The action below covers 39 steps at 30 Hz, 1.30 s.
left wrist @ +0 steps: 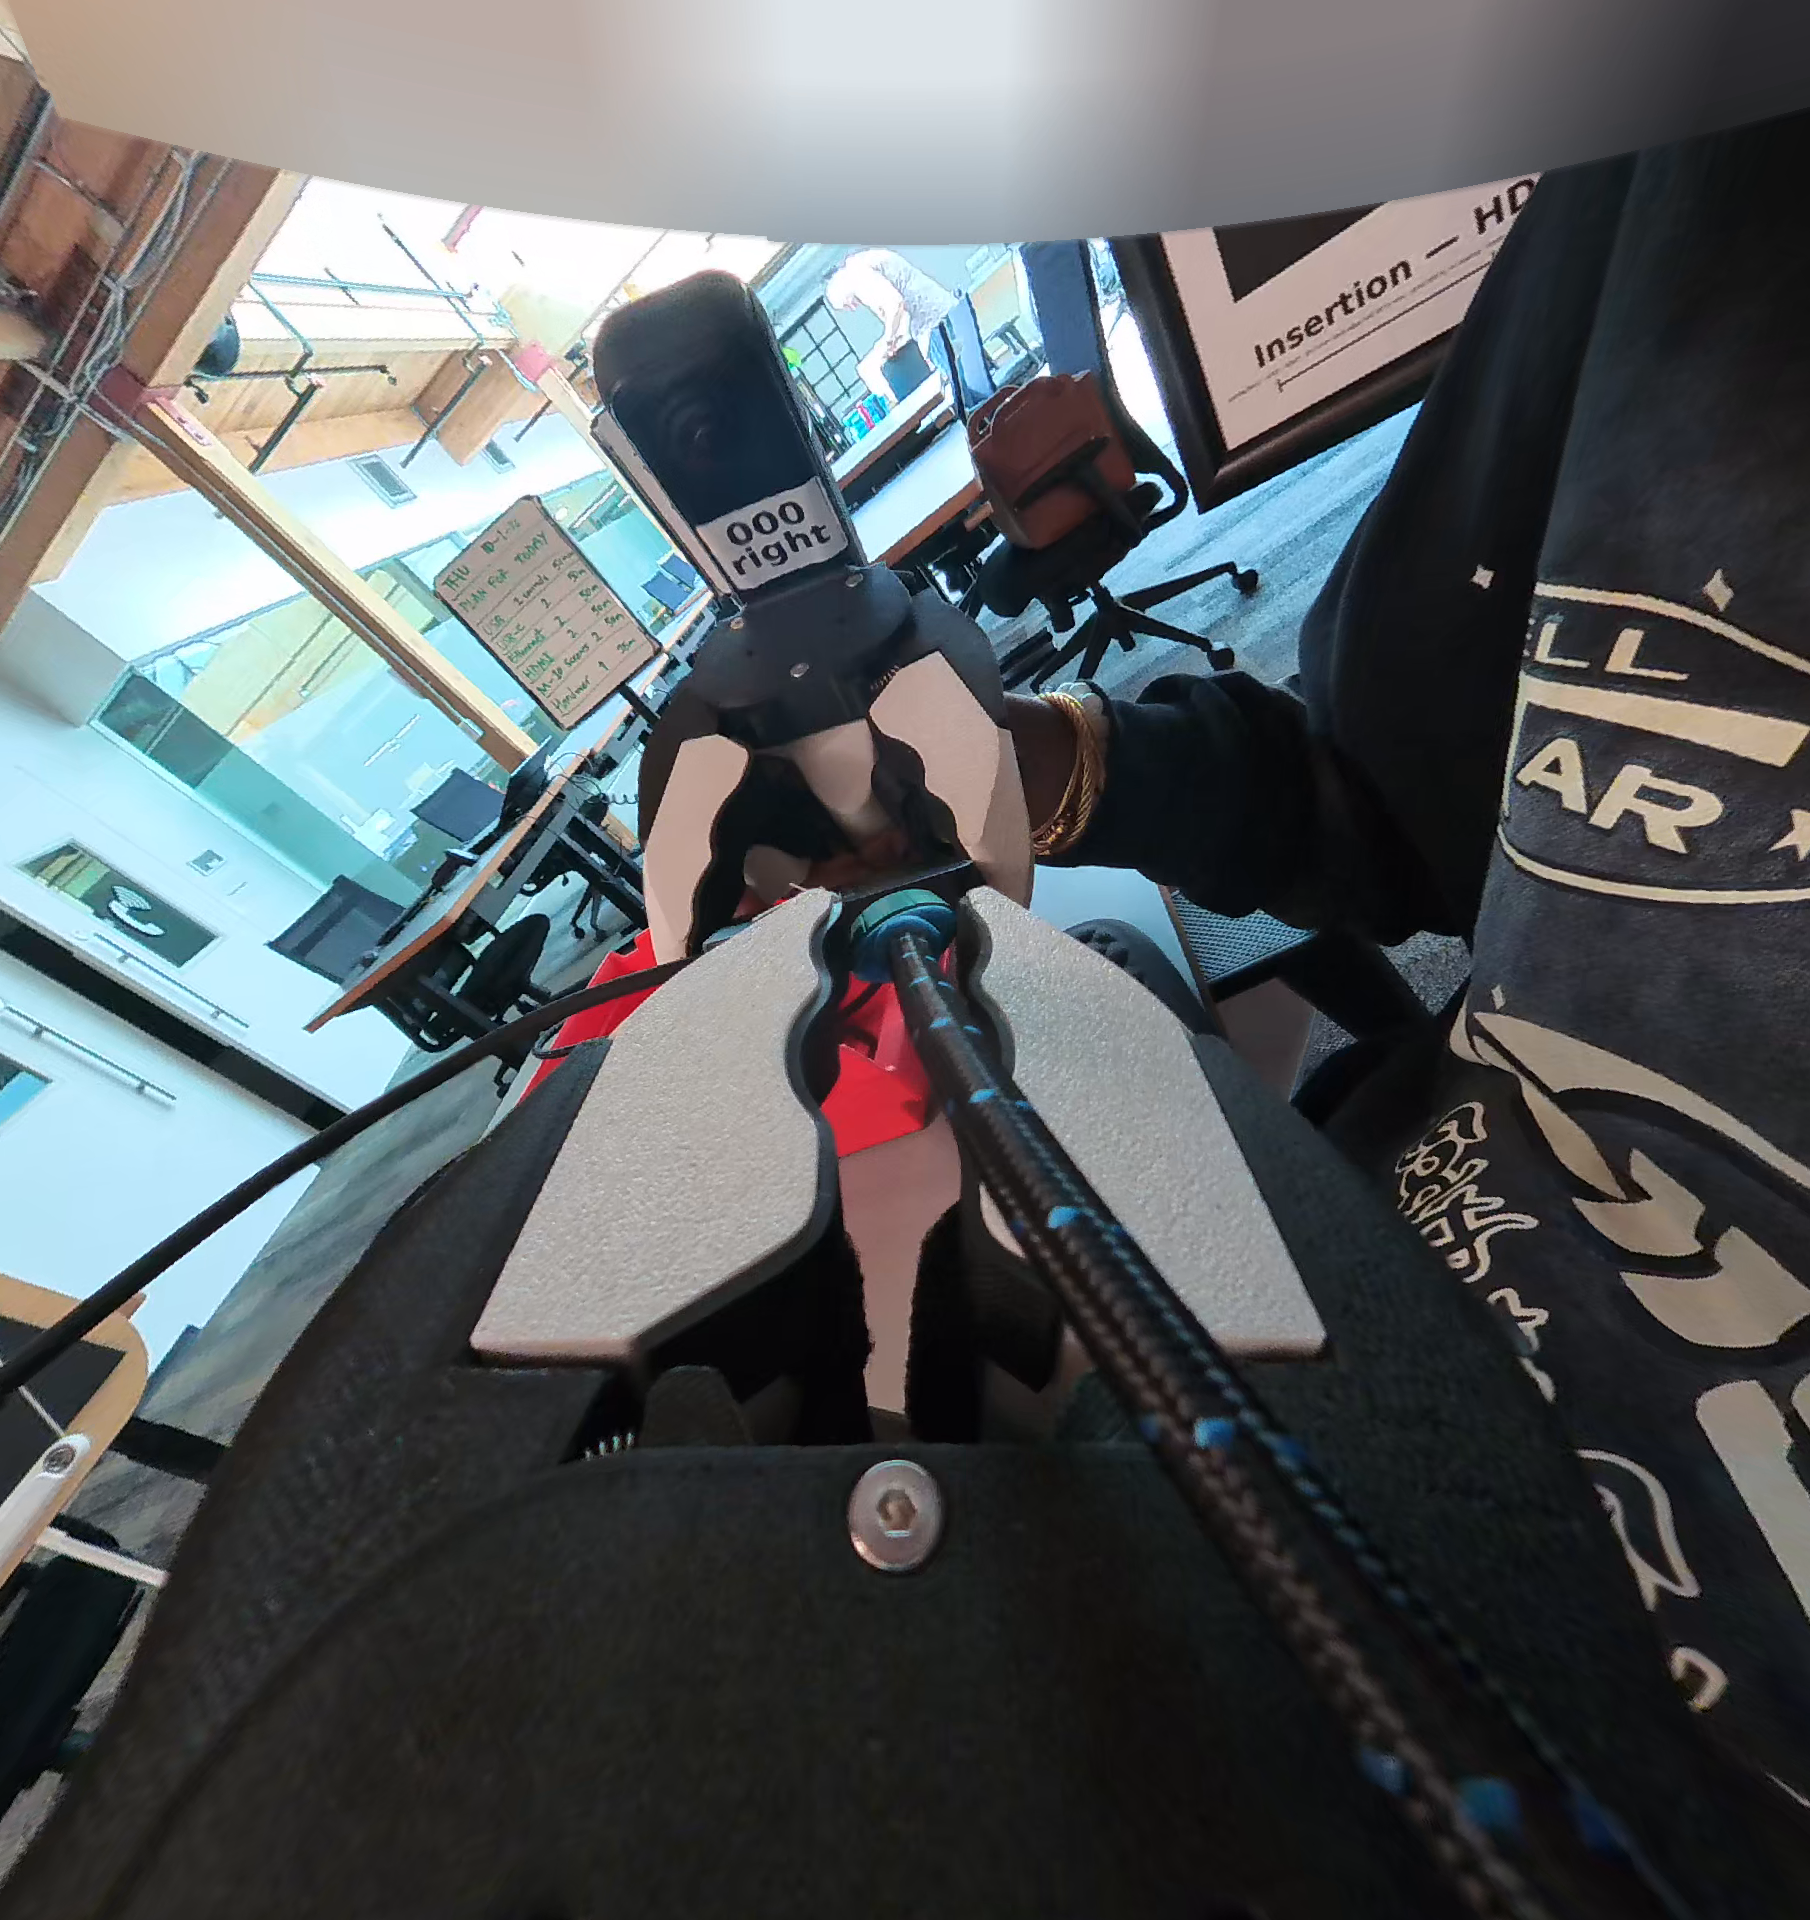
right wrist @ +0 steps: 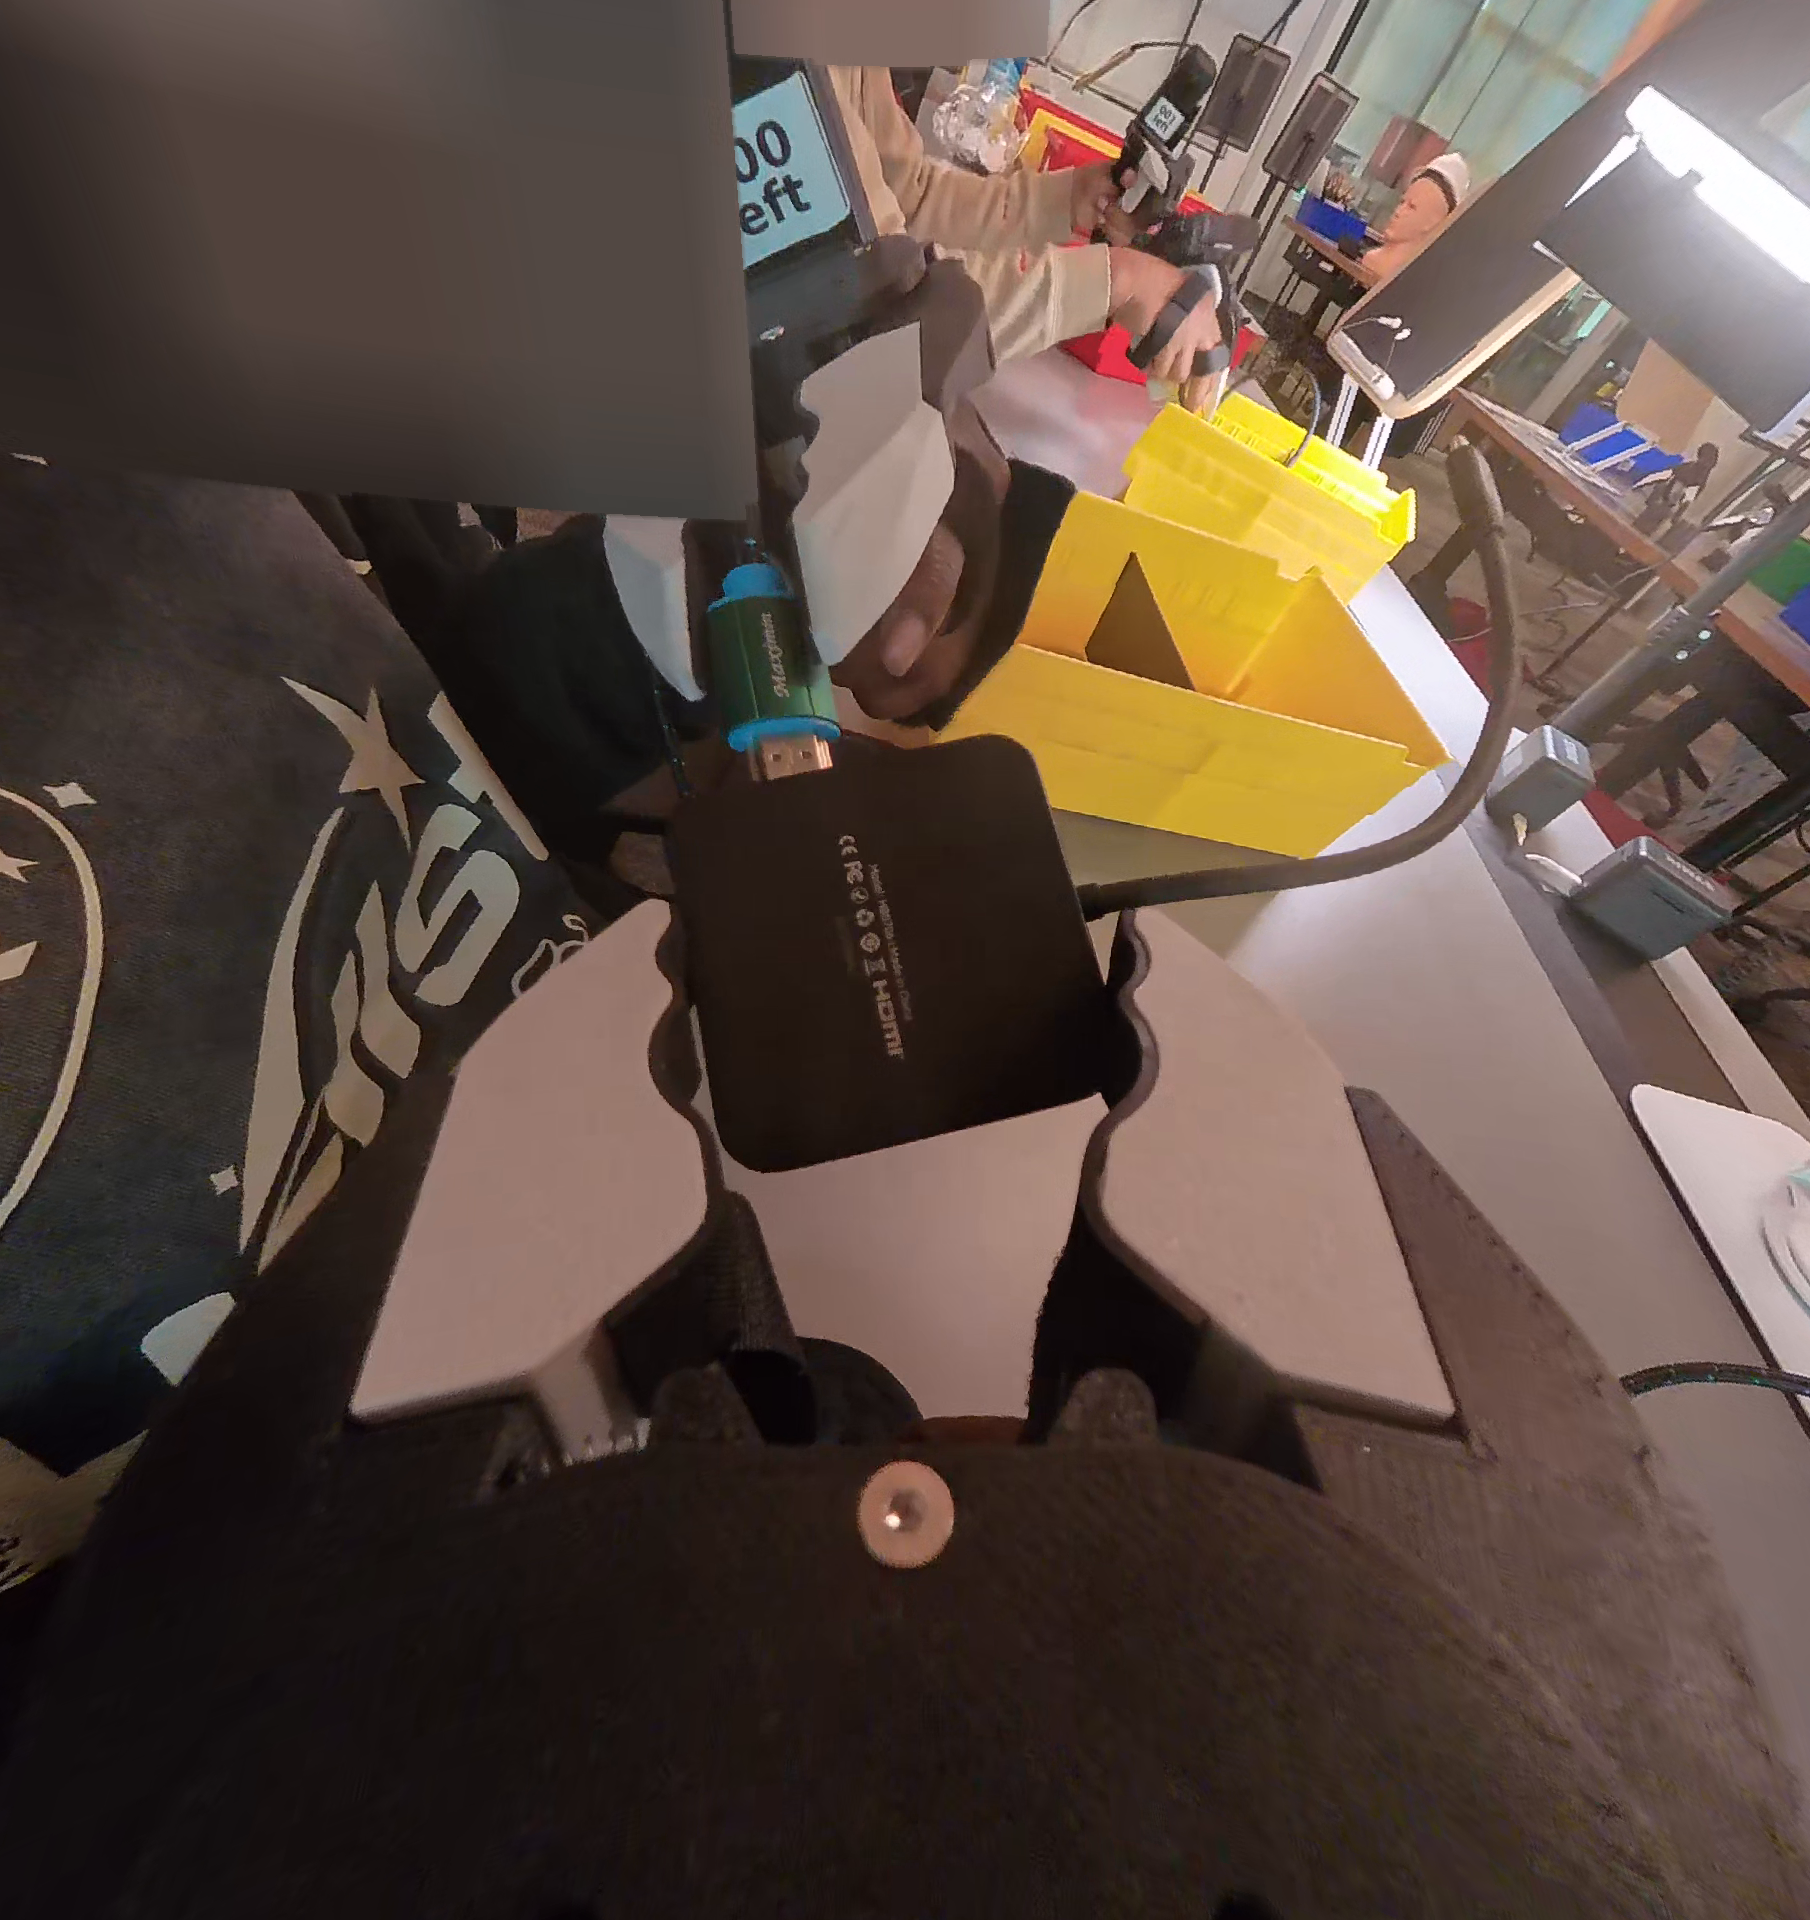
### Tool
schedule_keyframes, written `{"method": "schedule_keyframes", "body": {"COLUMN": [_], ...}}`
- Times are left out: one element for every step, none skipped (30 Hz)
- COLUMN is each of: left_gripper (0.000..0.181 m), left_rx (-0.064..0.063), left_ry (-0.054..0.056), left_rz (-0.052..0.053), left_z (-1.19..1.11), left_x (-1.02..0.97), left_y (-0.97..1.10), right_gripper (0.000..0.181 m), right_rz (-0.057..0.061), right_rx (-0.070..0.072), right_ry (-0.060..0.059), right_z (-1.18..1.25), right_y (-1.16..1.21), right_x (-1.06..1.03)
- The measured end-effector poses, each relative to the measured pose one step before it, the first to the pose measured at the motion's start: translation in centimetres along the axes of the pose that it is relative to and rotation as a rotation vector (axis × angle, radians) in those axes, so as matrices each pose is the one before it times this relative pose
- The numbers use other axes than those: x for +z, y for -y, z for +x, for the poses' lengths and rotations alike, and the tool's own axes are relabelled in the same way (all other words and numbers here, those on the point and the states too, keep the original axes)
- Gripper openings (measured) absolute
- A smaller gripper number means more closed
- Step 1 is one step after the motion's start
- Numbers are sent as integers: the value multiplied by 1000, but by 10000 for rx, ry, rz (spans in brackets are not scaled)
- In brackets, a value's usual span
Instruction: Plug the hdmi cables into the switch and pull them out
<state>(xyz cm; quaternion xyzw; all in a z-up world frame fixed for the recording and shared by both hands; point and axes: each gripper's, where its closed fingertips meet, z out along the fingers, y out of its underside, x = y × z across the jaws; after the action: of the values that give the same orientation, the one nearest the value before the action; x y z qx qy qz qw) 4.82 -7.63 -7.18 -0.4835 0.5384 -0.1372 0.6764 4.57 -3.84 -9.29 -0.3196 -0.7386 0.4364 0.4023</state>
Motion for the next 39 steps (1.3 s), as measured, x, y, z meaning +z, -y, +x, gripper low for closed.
{"method": "schedule_keyframes", "body": {"left_gripper": [19,19,19,18,18,17,16,15,14,13,13,13,12,12,11,11,10,10,10,10,10,10,10,9,9,9,9,9,9,10,10,10,10,10,10,10,10,10,10], "left_rx": [3,15,46,62,63,83,109,123,126,131,150,192,263,392,504,540,529,453,377,335,301,255,170,79,-25,-150,-181,-147,-95,-58,-24,8,2,-27,-11,50,71,35,-25], "left_ry": [-2,1,-5,-29,-72,-76,-47,-23,9,20,0,-57,-87,-95,-81,-75,-87,-130,-163,-158,-126,-79,-24,28,7,-28,-67,-74,-50,-33,-45,-56,-26,25,46,28,-11,-45,-28], "left_rz": [-33,-38,-20,2,13,16,8,-1,-8,-16,-27,-31,-28,-54,-74,-90,-125,-193,-274,-330,-340,-255,-77,118,220,202,152,146,140,117,71,38,35,-7,-69,-101,-87,-11,133], "left_z": [-4,2,15,57,136,145,131,117,36,42,34,142,220,285,337,406,426,440,435,361,286,199,89,-7,-14,-13,23,58,31,28,42,81,33,-34,-67,-13,77,94,47], "left_x": [1,-15,-14,-22,-38,-58,-70,-21,-26,-41,16,64,46,-6,-40,84,100,97,40,41,27,18,3,8,-22,-78,-85,-66,-11,56,100,116,88,46,6,12,12,-8,-58], "left_y": [-70,-38,17,49,67,84,107,73,76,62,24,4,13,32,43,50,78,63,8,-36,-40,27,175,311,305,181,30,-14,10,49,51,56,57,23,-45,-62,-32,40,189], "right_gripper": [78,78,78,78,78,78,78,78,78,78,79,78,78,78,78,78,78,78,78,78,78,79,79,79,79,79,79,78,78,78,78,78,78,77,78,78,77,78,78], "right_rz": [-22,-9,-3,-6,1,-9,12,66,85,85,32,-30,-67,-134,-133,-78,-55,-94,-117,-78,-74,-50,18,125,80,70,-19,-60,-43,-16,-28,-42,-2,60,74,47,3,20,100], "right_rx": [-22,-1,31,37,60,92,121,115,130,120,63,10,20,81,102,123,164,203,168,91,92,91,28,-33,-103,-170,-148,-99,-78,-52,-57,-28,10,28,2,16,52,26,10], "right_ry": [-16,17,60,83,92,135,148,136,126,105,74,77,91,145,182,252,292,324,274,234,226,151,60,51,150,-19,-108,-105,-85,-42,-14,35,55,27,15,62,125,147,134], "right_z": [28,-11,-77,-115,-111,-142,-111,-89,-60,-51,-63,-134,-183,-224,-247,-298,-298,-302,-239,-191,-168,-91,-11,-43,-255,-72,15,12,0,-44,-73,-112,-86,4,62,36,-34,-77,-98], "right_y": [-49,-18,25,19,23,-43,-39,-3,30,39,-6,-53,-94,-171,-204,-171,-172,-244,-271,-218,-207,-126,8,235,164,160,40,-9,-10,14,-35,-76,-25,51,41,-24,-107,-62,108], "right_x": [14,22,39,61,83,126,127,122,105,71,65,47,59,82,88,96,110,139,178,183,190,184,154,102,35,13,29,5,-36,-89,-75,-52,-30,-54,-31,16,85,140,137]}}
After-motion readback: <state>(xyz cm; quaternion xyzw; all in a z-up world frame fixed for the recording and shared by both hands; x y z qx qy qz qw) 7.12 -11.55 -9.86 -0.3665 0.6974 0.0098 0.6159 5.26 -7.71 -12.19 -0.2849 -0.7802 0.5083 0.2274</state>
